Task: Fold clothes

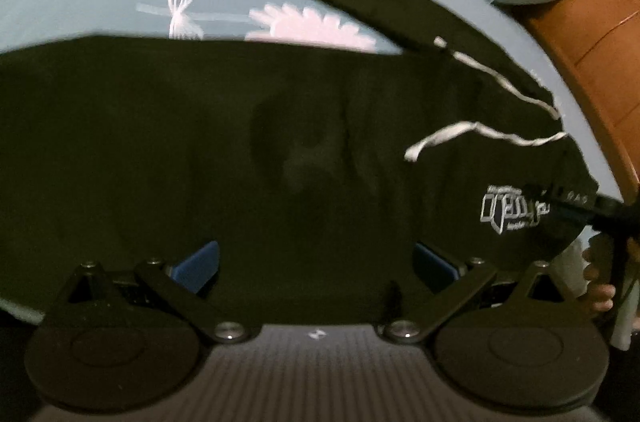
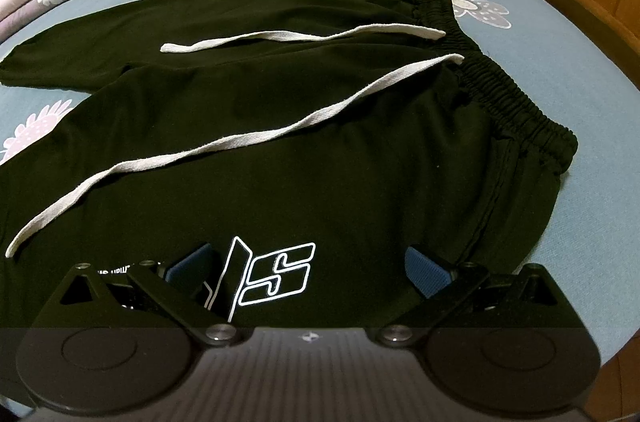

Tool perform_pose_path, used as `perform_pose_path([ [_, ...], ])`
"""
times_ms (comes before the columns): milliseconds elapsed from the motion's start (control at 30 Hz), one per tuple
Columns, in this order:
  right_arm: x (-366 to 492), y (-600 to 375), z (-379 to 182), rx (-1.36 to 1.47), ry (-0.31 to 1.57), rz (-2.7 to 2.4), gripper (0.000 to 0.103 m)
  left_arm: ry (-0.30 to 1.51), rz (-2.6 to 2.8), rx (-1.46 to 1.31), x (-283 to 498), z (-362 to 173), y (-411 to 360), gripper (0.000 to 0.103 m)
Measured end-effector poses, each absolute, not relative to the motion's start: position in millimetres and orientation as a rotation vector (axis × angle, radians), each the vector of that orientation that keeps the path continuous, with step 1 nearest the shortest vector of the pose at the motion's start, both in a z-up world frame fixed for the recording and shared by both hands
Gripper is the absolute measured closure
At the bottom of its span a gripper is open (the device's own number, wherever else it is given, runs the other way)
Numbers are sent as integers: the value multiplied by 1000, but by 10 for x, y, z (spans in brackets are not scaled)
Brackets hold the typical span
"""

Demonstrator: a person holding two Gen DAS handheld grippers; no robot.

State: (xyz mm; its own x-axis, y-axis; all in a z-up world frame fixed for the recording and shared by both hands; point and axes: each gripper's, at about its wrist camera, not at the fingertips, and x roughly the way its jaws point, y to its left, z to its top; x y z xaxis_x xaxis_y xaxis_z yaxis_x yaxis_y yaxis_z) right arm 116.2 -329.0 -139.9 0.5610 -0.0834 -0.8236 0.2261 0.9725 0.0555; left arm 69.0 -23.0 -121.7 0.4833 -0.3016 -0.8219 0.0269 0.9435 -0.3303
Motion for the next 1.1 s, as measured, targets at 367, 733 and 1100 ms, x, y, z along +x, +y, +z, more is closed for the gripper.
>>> perform_pose_path([
  [367,1121,-3193,-1395,159,952,-201,0,1047,-277,-295,538,-1226,-324,1],
  [733,1092,-3151,-1408,137,928,-208,0,896,-175,-170,603,-982,-147,1],
  [1100,1100,-3136,-1420,125,913,-205,0,949,-53,-382,827,-1261,415,1],
])
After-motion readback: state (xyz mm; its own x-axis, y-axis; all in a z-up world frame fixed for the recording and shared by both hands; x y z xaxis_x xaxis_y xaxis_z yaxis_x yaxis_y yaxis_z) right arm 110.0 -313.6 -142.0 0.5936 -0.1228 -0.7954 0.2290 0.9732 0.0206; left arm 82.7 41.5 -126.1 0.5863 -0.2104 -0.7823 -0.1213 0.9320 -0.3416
